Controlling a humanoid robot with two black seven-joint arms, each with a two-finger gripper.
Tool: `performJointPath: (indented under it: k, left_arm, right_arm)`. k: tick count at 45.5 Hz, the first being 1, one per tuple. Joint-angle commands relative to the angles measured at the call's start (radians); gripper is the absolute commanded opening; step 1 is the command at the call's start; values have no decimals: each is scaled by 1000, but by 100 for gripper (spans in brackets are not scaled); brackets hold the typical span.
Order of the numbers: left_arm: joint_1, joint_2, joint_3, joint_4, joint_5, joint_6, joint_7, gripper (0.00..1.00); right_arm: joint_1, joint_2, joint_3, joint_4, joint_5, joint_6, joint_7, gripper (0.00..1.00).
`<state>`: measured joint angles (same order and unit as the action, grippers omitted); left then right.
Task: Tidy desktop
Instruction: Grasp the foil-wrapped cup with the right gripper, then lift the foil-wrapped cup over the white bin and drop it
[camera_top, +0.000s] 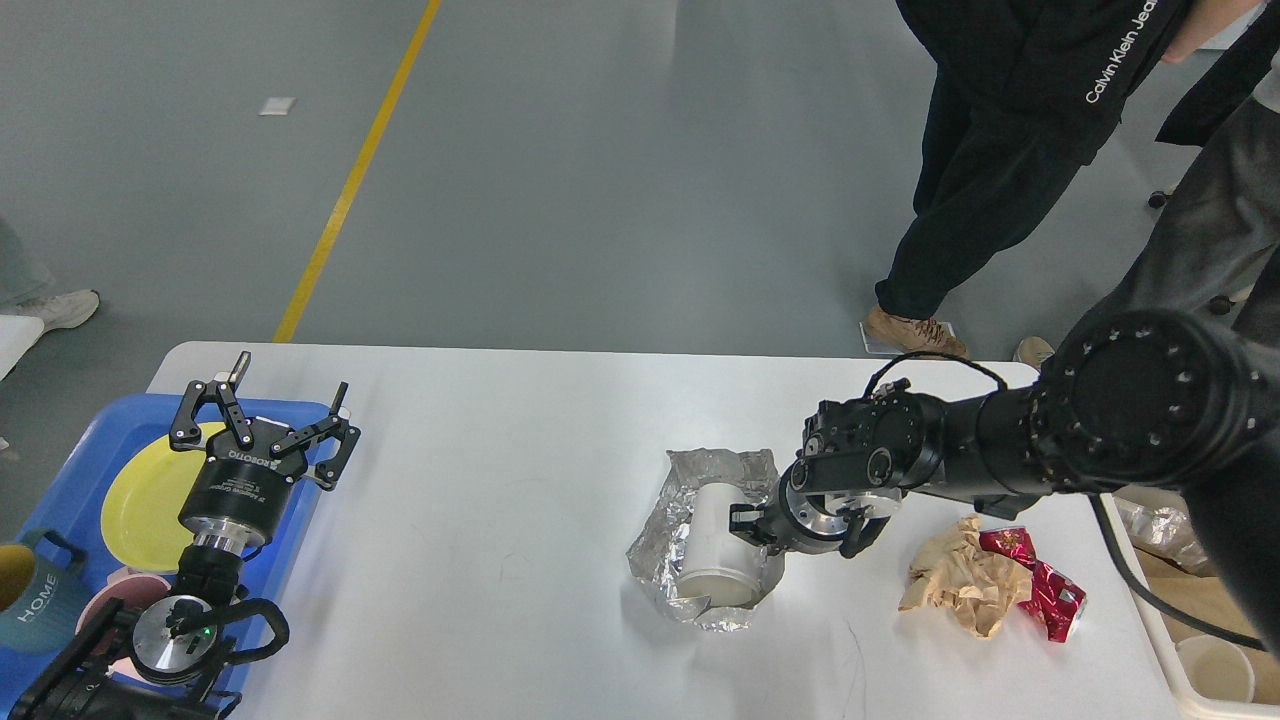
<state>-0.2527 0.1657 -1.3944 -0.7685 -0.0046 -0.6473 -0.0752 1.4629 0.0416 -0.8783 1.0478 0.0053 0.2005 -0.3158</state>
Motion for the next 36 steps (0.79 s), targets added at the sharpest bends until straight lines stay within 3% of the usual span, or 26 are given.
performJointPath:
  k: [1, 9, 15, 21, 23, 31, 36]
  left_arm:
    - [0, 0, 0, 0, 0, 0, 0, 97]
    - [0, 0, 0, 0, 0, 0, 0, 97]
    - [0, 0, 0, 0, 0, 0, 0, 97]
    - [0, 0, 2, 0, 0, 0, 0, 96]
    - [0, 0, 2, 0, 0, 0, 0, 97]
    - [0, 2, 2, 2, 0, 0, -2, 97]
    - [0, 2, 2, 0, 0, 0, -2, 97]
  right_arm:
    - [160, -78, -8, 141, 7, 48, 0, 0]
    - [361, -227, -30, 281, 7, 184, 3, 0]
    - [479, -258, -97, 340, 9, 273, 4, 0]
    - [618, -302, -178, 426, 16, 300, 11, 0]
    - [666, -305, -214, 449, 31, 319, 26, 0]
    - [858, -316, -386, 515, 45, 451, 168, 0]
    - [884, -327, -426, 526, 45, 464, 185, 0]
